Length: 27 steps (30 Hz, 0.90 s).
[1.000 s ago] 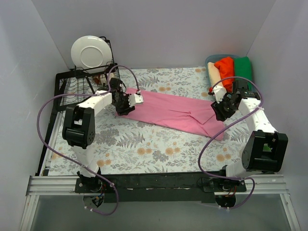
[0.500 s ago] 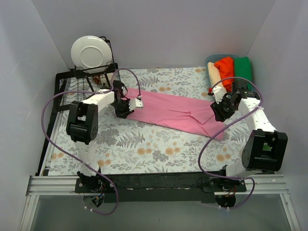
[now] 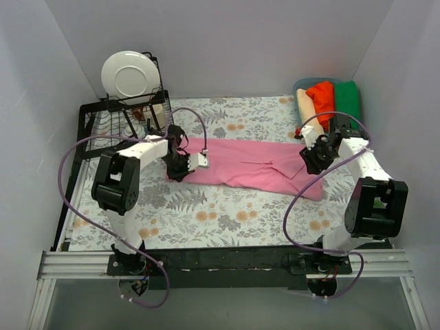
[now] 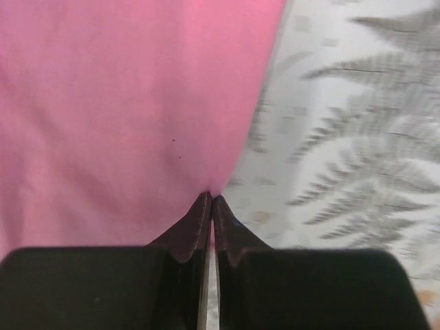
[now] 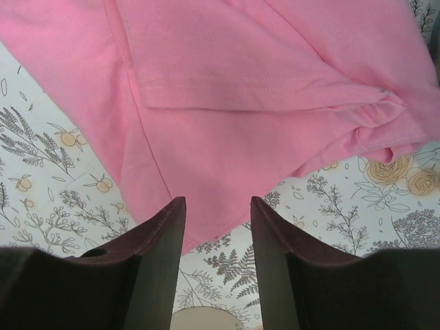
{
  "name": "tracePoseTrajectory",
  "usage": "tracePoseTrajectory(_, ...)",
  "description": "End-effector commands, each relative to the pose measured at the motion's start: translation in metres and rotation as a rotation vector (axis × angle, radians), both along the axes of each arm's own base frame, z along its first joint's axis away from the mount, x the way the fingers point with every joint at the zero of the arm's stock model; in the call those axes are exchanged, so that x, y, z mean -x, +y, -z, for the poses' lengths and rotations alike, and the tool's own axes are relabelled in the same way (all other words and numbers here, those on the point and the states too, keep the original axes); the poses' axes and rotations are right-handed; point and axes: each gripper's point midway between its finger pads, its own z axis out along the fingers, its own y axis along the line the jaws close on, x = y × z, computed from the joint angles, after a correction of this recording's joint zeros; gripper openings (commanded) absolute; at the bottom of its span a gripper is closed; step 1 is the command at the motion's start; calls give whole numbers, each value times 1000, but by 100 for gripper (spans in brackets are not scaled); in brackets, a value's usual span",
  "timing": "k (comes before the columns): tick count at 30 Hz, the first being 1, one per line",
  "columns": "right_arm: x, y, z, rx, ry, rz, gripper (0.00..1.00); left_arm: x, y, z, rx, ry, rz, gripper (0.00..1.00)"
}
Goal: Roll the t-shirts
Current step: Fold the T-shirt at the center of the board.
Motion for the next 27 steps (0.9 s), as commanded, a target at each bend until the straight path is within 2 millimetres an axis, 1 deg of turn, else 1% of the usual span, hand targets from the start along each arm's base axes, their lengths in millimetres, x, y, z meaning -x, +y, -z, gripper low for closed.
tracePoseTrajectory(1,-11,-1,-11,14,-39,-58,50,90,9,-14,-3,228,-17,0)
tracePoseTrajectory(2,-16,-1,-14,17,-47,-58,50,97,9,-23,8,210,-16,0)
tracePoseTrajectory(3,-15,-1,-13,15,-35,-59,50,107,10,-25,5,220,-11,0)
tracePoseTrajectory(4,-17,-1,-14,14,-37,-61,50,124,16,-21,-7,247,-5,0)
tracePoseTrajectory(5,-19,0,-17,14,-42,-65,49,131,19,-22,-12,246,5,0)
tracePoseTrajectory(6,-19,0,-16,11,-34,-69,49,139,25,-28,-26,223,10,0)
tracePoseTrajectory(7,-19,0,-16,8,-30,-79,50,152,32,-24,-46,241,18,0)
tracePoseTrajectory(8,-19,2,-17,3,-28,-88,50,159,37,-24,-58,242,30,0)
tracePoseTrajectory(9,-18,4,-18,-1,-11,-95,50,167,42,-32,-63,219,35,0)
tracePoseTrajectory(10,-17,6,-19,-6,-1,-111,49,180,48,-30,-72,238,40,0)
tracePoseTrajectory(12,-16,14,-21,-15,18,-140,49,194,55,-34,-83,236,39,0)
tracePoseTrajectory(13,-12,20,-22,-13,33,-165,49,195,57,-40,-71,189,22,0)
tracePoseTrajectory(14,-9,22,-22,-3,40,-183,48,196,56,-44,-64,169,-1,3)
tracePoseTrajectory(15,-8,23,-25,2,37,-194,48,194,56,-50,-52,144,-38,21)
tracePoseTrajectory(16,-3,24,-28,3,48,-201,48,189,51,-62,-12,83,-53,26)
tracePoseTrajectory(17,0,23,-30,10,50,-209,49,177,44,-79,27,24,-68,30)
tracePoseTrajectory(18,4,23,-34,10,53,-217,49,169,38,-90,60,-15,-99,38)
tracePoseTrajectory(19,10,23,-36,9,66,-227,49,162,31,-101,104,-43,-113,43)
tracePoseTrajectory(20,20,22,-36,14,96,-234,49,155,18,-114,168,-57,-122,47)
tracePoseTrajectory(21,27,21,-36,20,110,-244,50,135,3,-135,244,-118,-146,54)
tracePoseTrajectory(22,37,20,-31,24,142,-256,50,126,-8,-146,304,-107,-218,55)
tracePoseTrajectory(23,48,20,-28,17,179,-267,50,119,-26,-148,373,-46,-245,57)
tracePoseTrajectory(24,53,20,-26,18,194,-273,50,96,-43,-169,460,-86,-260,57)
tracePoseTrajectory(25,58,20,-22,15,216,-275,50,89,-57,-175,519,-6,-353,57)
tracePoseTrajectory(26,63,19,-17,14,244,-272,50,79,-72,-169,548,69,-387,57)
tracePoseTrajectory(27,66,20,-15,3,269,-261,50,62,-90,-179,629,86,-393,57)
